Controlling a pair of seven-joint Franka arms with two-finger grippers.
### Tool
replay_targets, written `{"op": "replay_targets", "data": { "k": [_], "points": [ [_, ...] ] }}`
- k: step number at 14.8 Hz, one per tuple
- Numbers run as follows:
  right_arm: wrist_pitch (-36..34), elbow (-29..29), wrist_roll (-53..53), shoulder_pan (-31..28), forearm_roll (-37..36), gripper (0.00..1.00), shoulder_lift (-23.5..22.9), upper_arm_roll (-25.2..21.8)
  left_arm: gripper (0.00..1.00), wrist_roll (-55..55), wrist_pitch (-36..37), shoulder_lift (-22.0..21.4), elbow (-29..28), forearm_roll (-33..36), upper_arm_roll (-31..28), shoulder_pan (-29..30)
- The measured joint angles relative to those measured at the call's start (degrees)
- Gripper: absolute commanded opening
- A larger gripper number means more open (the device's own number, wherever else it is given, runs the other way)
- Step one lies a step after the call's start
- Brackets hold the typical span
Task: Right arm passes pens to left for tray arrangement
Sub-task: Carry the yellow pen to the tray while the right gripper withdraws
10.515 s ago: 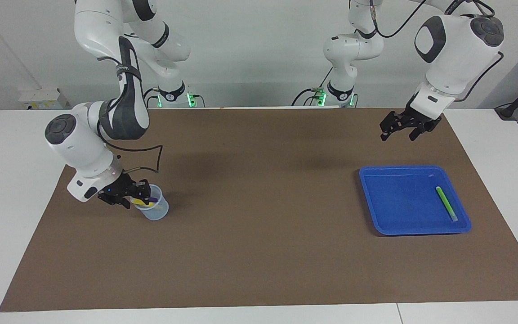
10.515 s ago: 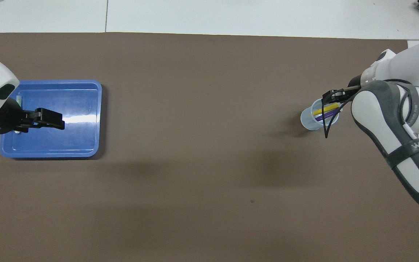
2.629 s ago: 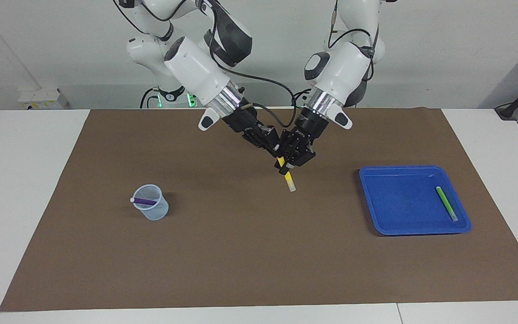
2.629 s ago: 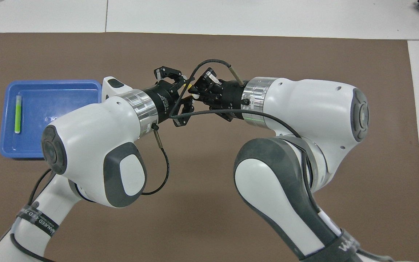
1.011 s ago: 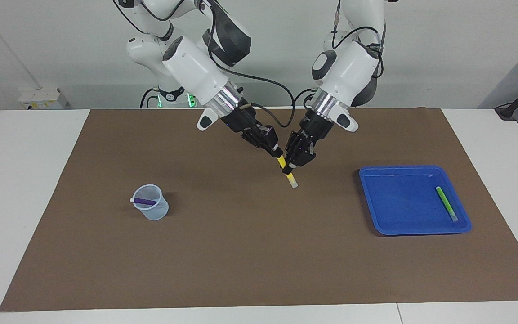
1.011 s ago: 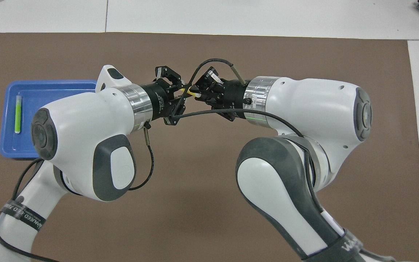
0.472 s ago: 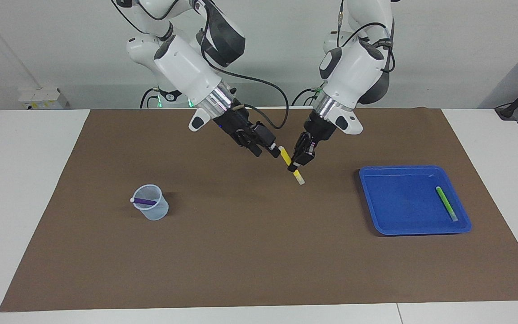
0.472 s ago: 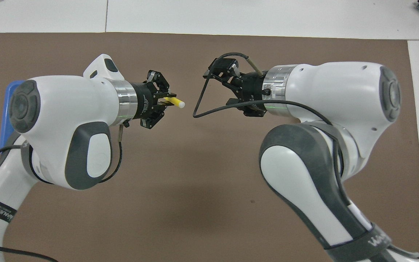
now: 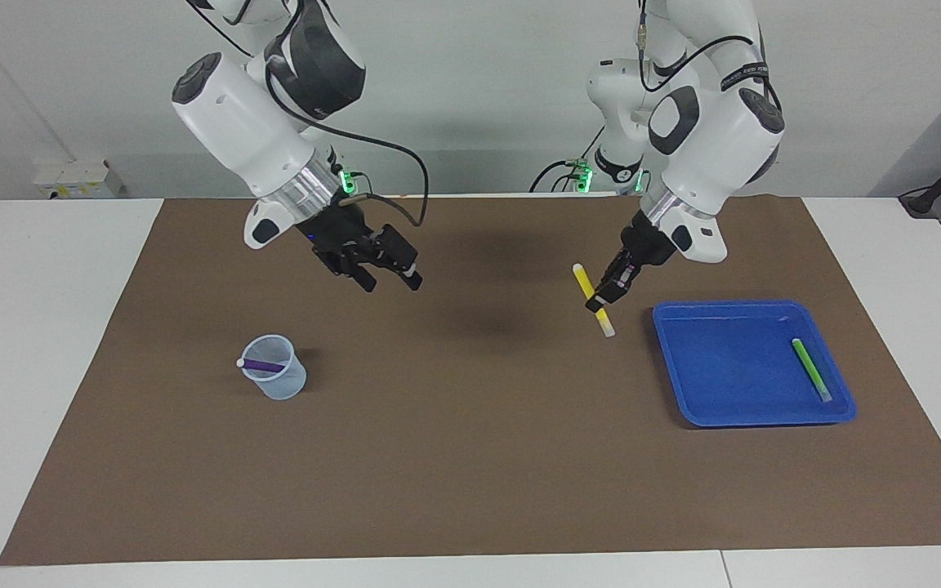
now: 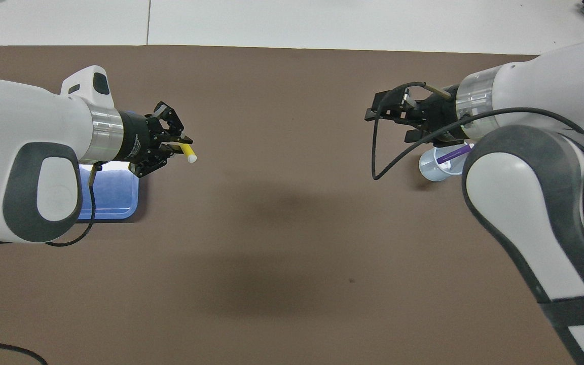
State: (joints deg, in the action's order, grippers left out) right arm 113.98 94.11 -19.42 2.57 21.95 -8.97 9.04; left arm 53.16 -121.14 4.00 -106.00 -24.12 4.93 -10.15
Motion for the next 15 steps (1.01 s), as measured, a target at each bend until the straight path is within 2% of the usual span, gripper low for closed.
{"op": "replay_targets", "data": {
  "k": [6, 11, 15],
  "points": [
    [-1.5, 5.8, 24.7, -10.4, -8.7, 1.0, -0.2, -0.2, 0.0, -26.8, 11.1, -1.4, 0.0, 7.4, -0.1, 8.1],
    [2.3, 6.9, 36.2, -15.7, -8.9, 1.0, -4.2, -0.3, 0.0, -38.3, 11.7, -1.6, -0.1, 17.5, 0.0, 9.1],
    [6.7, 7.0, 39.3, -15.9, -8.9, 0.98, -7.3, -0.2, 0.0, -48.6, 8.8, -1.1, -1.7, 23.4, -0.1, 14.5]
  ]
}}
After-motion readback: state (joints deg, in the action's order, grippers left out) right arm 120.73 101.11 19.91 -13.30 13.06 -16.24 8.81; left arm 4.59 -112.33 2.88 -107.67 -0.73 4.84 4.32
